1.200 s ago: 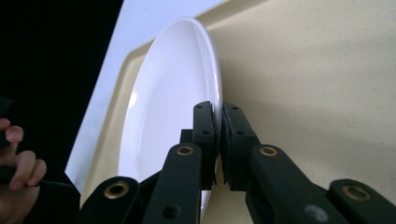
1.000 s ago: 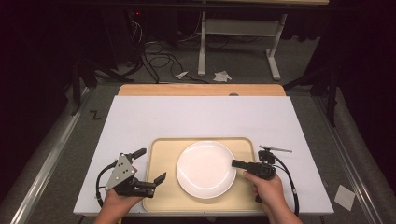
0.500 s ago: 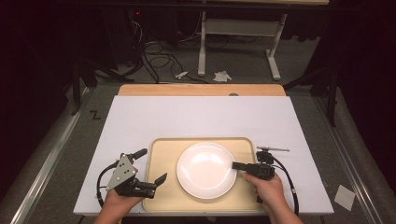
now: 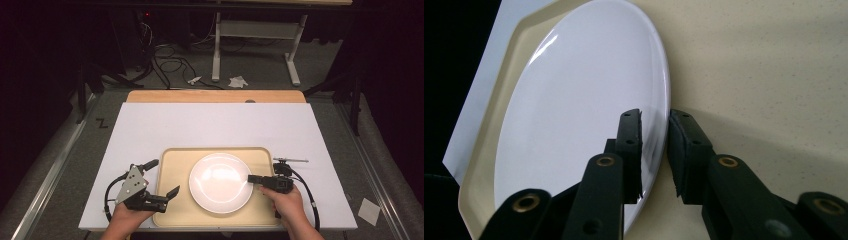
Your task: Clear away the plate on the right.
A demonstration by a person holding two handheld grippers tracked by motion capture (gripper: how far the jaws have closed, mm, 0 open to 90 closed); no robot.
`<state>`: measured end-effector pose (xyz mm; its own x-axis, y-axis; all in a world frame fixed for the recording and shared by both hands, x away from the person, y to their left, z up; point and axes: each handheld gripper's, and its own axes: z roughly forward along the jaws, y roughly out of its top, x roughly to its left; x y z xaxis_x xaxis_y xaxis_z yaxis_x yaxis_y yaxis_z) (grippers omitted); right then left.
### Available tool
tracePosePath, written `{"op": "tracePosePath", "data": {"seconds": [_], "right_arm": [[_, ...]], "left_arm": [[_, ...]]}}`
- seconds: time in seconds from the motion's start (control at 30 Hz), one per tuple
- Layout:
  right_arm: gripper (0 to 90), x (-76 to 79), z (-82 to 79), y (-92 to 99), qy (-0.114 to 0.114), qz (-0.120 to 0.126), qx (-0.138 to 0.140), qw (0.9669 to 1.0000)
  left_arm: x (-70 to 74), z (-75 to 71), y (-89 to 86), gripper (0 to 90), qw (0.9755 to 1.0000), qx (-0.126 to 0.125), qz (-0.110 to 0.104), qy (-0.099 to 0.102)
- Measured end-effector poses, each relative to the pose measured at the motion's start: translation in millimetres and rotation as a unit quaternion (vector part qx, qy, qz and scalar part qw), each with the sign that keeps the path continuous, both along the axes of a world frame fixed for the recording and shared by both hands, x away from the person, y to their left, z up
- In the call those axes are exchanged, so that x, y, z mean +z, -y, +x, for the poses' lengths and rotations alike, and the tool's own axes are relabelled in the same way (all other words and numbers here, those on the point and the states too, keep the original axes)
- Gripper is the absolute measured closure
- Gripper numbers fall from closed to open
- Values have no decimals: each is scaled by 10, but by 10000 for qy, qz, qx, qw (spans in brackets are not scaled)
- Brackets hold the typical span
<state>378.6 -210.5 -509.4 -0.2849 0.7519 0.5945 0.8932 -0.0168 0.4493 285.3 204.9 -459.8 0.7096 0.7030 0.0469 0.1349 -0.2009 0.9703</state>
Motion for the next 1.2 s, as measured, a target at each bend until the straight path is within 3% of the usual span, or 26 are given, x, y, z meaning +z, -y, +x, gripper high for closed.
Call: {"op": "tracePosePath", "data": {"seconds": [0.33, 0.6, 0.77, 0.9, 1.03, 1.2], "right_arm": [[668, 43, -26, -3, 197, -58, 92, 9997], [644, 140, -62, 27, 569, -252, -1, 9981], [642, 249, -96, 72, 994, -385, -112, 9942], [597, 355, -130, 135, 1415, -439, -74, 9889], [504, 483, -132, 206, 1473, -458, -87, 9880], [395, 666, -137, 266, 1779, -737, -103, 9812]], "left_arm": [[-3, 16, 14, 2, 10000, 4, 19, -33], [-7, 31, 19, 2, 10000, 44, 31, -74], [-9, 39, 18, 2, 9999, 56, 36, -96], [-11, 45, 14, 2, 9999, 86, 33, -112], [-8, 49, 11, 2, 9998, 126, 42, -134], [-17, 64, 3, 2, 9996, 194, 44, -191]]}}
